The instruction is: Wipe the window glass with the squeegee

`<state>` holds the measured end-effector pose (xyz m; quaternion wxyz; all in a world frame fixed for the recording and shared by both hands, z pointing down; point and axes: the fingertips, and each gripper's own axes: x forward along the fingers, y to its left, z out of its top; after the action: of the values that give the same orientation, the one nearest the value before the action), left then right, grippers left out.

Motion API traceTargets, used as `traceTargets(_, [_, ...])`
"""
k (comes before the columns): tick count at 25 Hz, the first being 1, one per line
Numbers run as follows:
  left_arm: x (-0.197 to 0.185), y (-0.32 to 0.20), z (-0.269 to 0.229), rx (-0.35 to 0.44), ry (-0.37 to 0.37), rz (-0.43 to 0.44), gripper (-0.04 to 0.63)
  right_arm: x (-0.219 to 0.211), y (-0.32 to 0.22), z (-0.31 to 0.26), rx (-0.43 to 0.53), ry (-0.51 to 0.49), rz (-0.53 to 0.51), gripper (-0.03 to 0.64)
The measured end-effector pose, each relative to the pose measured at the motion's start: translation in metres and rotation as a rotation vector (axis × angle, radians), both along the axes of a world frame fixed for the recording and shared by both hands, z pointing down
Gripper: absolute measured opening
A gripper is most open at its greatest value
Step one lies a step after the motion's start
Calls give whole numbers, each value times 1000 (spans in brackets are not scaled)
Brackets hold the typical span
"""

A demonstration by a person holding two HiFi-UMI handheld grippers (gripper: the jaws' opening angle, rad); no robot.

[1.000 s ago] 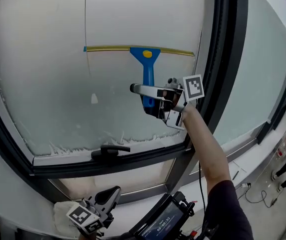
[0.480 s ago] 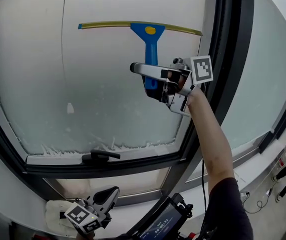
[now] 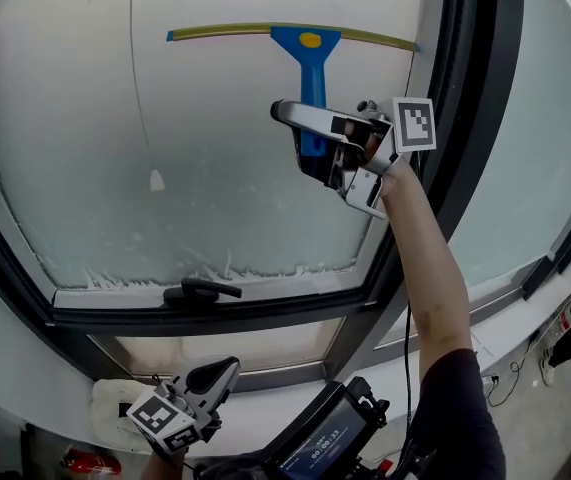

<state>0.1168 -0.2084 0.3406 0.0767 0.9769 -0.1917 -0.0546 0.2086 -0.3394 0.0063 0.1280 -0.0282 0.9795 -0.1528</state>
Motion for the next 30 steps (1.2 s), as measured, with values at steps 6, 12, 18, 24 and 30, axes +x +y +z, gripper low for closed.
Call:
traceTargets(6, [1, 0, 3, 14, -15, -10, 5, 3, 0, -5, -27, -101, 18, 92])
traceTargets(12, [6, 6, 9, -16, -26, 4, 5, 10, -4, 5, -40, -141, 71, 92])
traceTargets(18, [14, 9, 21, -51, -43, 24, 5, 5, -6, 22, -55, -184, 81, 91])
traceTargets(24, [4, 15, 28, -86, -64, 46, 5, 7, -3, 50, -60, -167, 100, 91])
traceTargets(30, [-17, 10, 29, -108, -68, 66, 5, 2, -3, 77, -84, -181, 125, 91])
